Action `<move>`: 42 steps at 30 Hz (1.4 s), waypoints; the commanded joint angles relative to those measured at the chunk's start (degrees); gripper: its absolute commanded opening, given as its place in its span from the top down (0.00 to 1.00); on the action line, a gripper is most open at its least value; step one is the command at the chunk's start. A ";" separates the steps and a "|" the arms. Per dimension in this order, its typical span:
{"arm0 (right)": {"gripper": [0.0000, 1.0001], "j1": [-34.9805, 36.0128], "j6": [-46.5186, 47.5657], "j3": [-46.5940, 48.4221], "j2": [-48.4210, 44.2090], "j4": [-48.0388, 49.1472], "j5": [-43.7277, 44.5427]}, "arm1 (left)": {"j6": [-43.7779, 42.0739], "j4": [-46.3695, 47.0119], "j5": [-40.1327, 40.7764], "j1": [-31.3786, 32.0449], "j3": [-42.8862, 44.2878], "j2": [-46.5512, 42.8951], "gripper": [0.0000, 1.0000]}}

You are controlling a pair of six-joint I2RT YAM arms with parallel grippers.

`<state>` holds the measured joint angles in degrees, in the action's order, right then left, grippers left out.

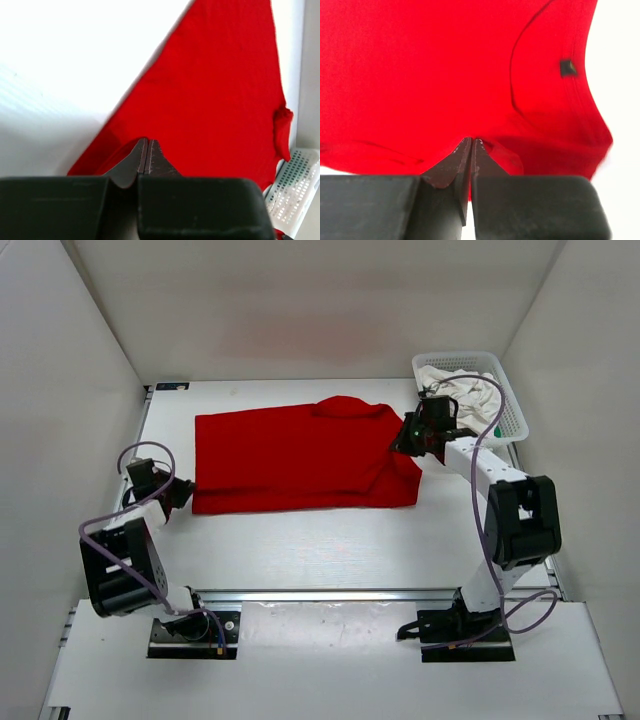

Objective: Fold and stack the t-shirts
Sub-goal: Grap the side of the flattened tshirt closest away from the robot with both arms, then fold the flattened tshirt in 1/3 of the way

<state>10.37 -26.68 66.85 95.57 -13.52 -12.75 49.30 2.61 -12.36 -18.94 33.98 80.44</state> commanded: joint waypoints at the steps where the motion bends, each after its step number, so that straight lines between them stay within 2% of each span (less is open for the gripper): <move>1: 1.00 -0.35 1.36 5.38 3.29 3.06 0.28 | 0.80 2.22 1.37 -0.57 2.50 3.12 1.00; 5: 1.00 -1.40 1.89 9.35 8.22 2.27 -0.34 | 1.50 2.92 -0.11 -0.83 4.69 8.14 1.00; 10: 1.00 -2.11 2.50 12.59 11.39 2.36 -0.34 | 1.15 2.31 1.37 -0.75 6.54 9.55 1.00; 16: 1.00 -3.07 2.95 16.82 17.45 1.12 -0.87 | -0.17 1.26 2.16 -0.05 9.26 8.15 1.00; 21: 1.00 -3.25 2.60 15.16 15.26 2.70 -0.61 | 0.19 3.63 4.53 0.31 6.98 4.28 1.00; 27: 1.00 -3.52 3.74 19.55 18.78 -0.54 -0.51 | -0.26 1.34 2.08 -0.83 10.23 11.57 1.00; 30: 1.00 -3.43 3.13 18.86 19.66 0.06 -1.13 | -0.17 2.48 0.50 -0.48 10.06 14.21 0.84; 32: 0.99 -3.51 2.25 17.62 19.22 1.47 -1.13 | 0.18 2.05 -1.60 -1.18 10.41 14.57 0.66; 33: 0.96 -3.34 2.50 18.05 18.35 1.74 -1.48 | 0.27 2.05 -2.14 -1.19 10.58 14.13 0.61; 35: 0.89 -3.16 1.90 17.70 16.68 1.57 -1.05 | 0.36 1.87 -3.10 -1.53 10.23 11.86 0.58; 37: 0.78 -2.38 2.77 17.18 14.14 1.92 -0.26 | -0.16 0.39 -1.10 -2.24 9.10 7.91 0.45; 39: 0.75 -2.29 2.16 15.07 11.05 2.88 0.36 | -1.39 -0.93 0.14 -2.07 8.30 4.47 0.42; 42: 0.68 -1.59 0.23 6.57 3.25 7.70 0.72 | -2.98 -2.26 1.90 -2.24 3.05 -3.69 0.48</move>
<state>7.81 -24.84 78.48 108.47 -11.94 -12.80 48.56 2.09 -12.21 -20.60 41.19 85.47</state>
